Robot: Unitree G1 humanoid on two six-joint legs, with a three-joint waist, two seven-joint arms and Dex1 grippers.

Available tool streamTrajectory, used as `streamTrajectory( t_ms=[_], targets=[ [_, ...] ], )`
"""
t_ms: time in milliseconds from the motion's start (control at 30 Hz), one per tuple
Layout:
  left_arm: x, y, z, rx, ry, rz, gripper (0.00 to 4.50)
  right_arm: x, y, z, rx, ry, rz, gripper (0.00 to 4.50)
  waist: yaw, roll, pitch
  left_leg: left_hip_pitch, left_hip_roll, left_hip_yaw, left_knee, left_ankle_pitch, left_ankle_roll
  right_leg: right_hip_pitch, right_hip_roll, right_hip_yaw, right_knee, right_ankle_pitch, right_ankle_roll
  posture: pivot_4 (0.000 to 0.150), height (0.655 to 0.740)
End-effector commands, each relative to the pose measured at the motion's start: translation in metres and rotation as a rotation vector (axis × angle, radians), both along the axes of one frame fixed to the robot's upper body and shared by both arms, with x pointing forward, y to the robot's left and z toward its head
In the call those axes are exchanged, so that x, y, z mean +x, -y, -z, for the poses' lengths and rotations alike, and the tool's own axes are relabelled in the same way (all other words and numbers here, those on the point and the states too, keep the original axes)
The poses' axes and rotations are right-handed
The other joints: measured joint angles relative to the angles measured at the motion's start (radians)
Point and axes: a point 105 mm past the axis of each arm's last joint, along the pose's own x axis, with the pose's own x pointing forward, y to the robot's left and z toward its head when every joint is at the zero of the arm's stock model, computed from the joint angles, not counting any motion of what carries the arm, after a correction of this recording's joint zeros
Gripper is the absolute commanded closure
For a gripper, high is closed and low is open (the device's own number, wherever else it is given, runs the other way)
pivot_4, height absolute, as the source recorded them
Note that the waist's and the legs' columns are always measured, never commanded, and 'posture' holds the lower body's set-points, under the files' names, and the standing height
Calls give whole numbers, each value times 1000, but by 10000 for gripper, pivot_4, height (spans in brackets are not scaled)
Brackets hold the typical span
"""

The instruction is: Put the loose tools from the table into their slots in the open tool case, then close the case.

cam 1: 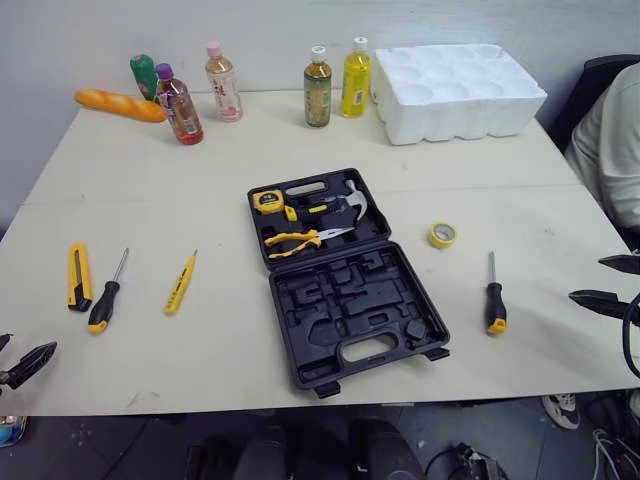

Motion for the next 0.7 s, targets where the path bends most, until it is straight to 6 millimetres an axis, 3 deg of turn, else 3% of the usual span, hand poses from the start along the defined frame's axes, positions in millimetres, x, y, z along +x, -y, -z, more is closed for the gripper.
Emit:
streamTrajectory(
  t_ms=[33,700],
  targets=[
    [0,-6,-11,42,11,-3,663,0,3,-14,-6,65,6,0,0,0,0,0,0,0,0,0,0,0,0,0,0,0,0,1500,7400],
    [3,-11,-6,43,3,-14,663,4,2,-15,-16,87,10,0,0,0,0,0,0,0,0,0,0,0,0,0,1,0,0,1500,7400]
  ],
)
